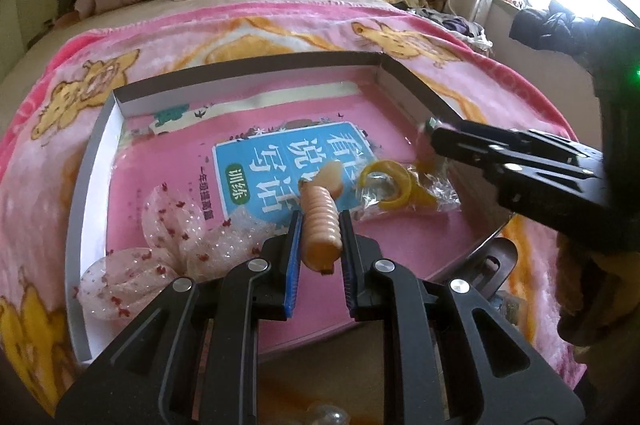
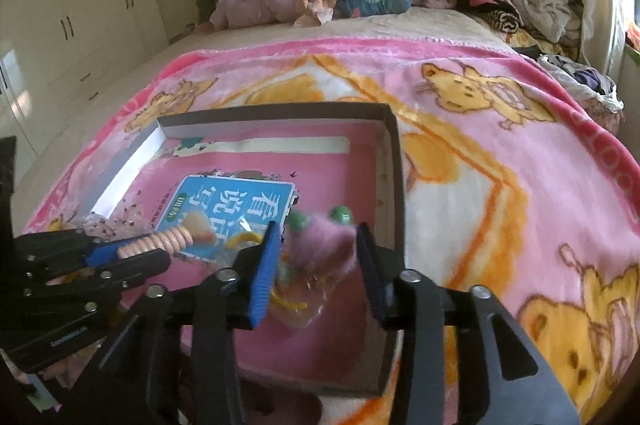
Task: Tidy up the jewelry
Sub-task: 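Carry the spiral tie and pom-pom tie into the grey box and release both, then withdraw both open tools from the box toward the remaining jewelry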
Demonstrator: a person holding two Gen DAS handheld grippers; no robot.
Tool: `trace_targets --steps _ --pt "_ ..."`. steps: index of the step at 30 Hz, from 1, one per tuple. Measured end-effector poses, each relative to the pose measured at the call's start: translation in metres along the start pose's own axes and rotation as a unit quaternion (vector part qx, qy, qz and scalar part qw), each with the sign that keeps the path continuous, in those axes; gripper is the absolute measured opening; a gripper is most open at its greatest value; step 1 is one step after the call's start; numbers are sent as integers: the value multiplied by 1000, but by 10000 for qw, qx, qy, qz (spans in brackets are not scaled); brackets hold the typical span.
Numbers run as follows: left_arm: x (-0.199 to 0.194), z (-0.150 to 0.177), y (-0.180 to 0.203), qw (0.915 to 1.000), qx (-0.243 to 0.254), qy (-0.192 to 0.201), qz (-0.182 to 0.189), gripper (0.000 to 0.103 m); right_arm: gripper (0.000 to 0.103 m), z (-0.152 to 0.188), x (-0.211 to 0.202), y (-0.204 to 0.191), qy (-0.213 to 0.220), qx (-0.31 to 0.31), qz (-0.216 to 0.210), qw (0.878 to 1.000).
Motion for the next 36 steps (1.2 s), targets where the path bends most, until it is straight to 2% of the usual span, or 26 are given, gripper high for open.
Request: trace_targets --steps 10,14,19,21,25,27,31,36 --pt "-9 -5 2 9998 -57 137 -160 12 57 6 -43 11 371 83 148 9992" --pt "-19 -6 1 9994 -157 266 -182 29 65 10 -56 12 493 98 224 9985" --pt "-41 -9 -1 9978 -265 552 -259 41 75 14 -75 10 696 91 299 9971" --pt "-55 -11 -3 9963 -393 722 -238 50 77 14 -82 9 763 112 296 9966" --pt "-76 -14 -6 9936 -493 976 -279 61 80 16 -95 7 860 108 299 9958" --pt "-84 -13 -7 9926 -544 1051 -266 69 80 17 -103 5 915 98 299 9953" --pt "-97 -10 -10 9909 -595 1137 -414 73 83 20 -117 1 1032 78 320 9941" --pt "-111 -1 -12 9889 -625 1237 -530 84 84 26 -131 -3 1140 87 283 9930"
Point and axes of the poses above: each gripper's, at about its wrist camera, not at the fingertips, and x roughly the way its jaws point, y to its right, z to its underside, the point moved 5 cm from there along x, roughly the way its jaws point, and after that the axes turned 1 degree about -x, right-handed, at the moved point
